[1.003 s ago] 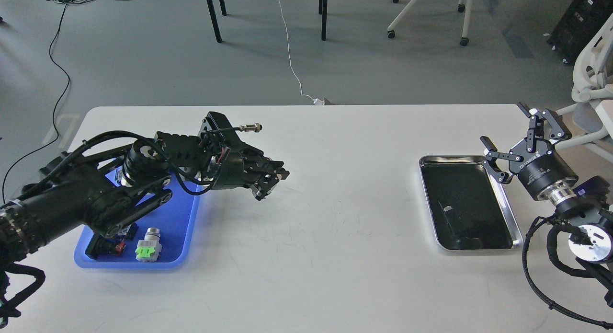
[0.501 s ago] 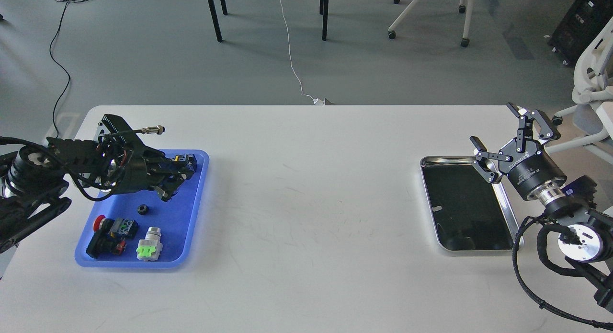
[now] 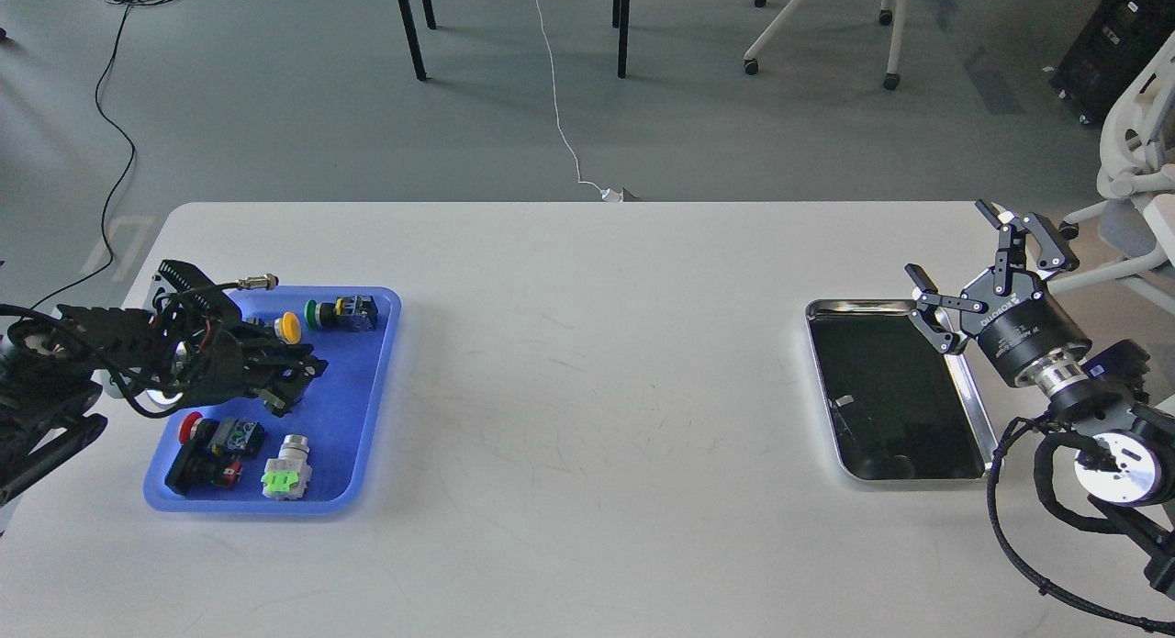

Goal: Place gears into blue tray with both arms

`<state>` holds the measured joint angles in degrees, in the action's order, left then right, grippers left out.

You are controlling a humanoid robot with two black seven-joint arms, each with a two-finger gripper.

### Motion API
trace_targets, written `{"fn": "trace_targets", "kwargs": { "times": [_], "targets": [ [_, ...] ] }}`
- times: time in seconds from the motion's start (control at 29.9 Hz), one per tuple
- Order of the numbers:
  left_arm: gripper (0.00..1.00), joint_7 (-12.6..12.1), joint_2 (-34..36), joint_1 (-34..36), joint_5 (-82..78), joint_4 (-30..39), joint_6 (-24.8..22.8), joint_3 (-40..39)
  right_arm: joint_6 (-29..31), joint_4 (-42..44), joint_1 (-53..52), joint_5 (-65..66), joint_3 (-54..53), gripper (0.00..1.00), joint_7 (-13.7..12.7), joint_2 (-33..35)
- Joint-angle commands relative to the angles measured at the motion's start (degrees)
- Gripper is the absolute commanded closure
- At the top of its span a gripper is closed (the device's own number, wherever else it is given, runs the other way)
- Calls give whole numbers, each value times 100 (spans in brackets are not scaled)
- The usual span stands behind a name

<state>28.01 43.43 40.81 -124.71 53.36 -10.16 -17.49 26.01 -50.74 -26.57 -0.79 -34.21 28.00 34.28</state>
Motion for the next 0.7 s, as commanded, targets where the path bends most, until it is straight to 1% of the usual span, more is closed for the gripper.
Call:
{"fn": "trace_targets", "kwargs": {
  "times": [0.0,0.03,0.07,0.2,0.27,0.37,0.43,0.57,0.67],
  "targets": [
    [30,-1,-1,-3,8,-1,23,0,0,-7,2,0,2,2,0,0],
    [16,-1,-1,-3,17,-1,32,0,0,-7,2,0,2,2,0,0],
    [12,-1,-1,-12,78,-1,58,0,0,-15,2,0,2,2,0,0],
    [9,-1,52,15,464,69,58,-35,0,-15,2,0,2,2,0,8],
    [8,-1,69,32,841,148,58,-271,0,-7,2,9,28,2,0,8],
    [3,-1,69,32,1833,630,-29,-746,9,-7,-6,18,90,2,0,8],
    [2,-1,43,32,2745,990,-91,-870,0,11,-15,27,90,2,0,-53],
    [2,-1,-202,-73,4959,1483,-30,-1072,-8,2,-50,35,90,1,0,-71],
    [2,-1,-536,-362,6490,1590,75,-1369,9,-24,-77,97,99,1,0,-71]
  ]
}}
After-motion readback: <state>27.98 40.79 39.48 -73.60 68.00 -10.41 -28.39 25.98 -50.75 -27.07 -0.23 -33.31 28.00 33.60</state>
